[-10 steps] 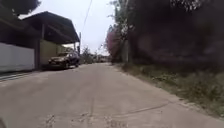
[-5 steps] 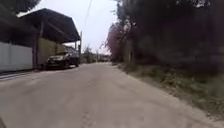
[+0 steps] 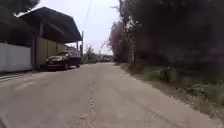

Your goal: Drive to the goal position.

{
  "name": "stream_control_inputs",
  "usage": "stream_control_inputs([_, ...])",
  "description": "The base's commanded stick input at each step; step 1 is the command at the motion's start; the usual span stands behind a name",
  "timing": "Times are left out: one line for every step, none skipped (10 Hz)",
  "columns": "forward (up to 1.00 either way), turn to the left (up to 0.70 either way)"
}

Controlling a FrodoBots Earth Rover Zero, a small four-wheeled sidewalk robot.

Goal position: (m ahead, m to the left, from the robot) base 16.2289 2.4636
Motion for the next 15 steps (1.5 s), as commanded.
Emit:
stream_control_inputs([1.00, 0.00])
stream_control_inputs([1.00, 0.00])
stream_control_inputs([1.00, 0.00])
stream_control_inputs([1.00, 0.00])
stream_control_inputs([1.00, 0.00])
stream_control_inputs([1.00, 0.00])
stream_control_inputs([1.00, 0.00])
stream_control_inputs([1.00, 0.00])
stream_control_inputs([1.00, 0.00])
stream_control_inputs([1.00, 0.00])
stream_control_inputs([1.00, 0.00])
stream_control_inputs([1.00, 0.00])
stream_control_inputs([1.00, 0.00])
stream_control_inputs([1.00, 0.00])
stream_control_inputs([1.00, 0.00])
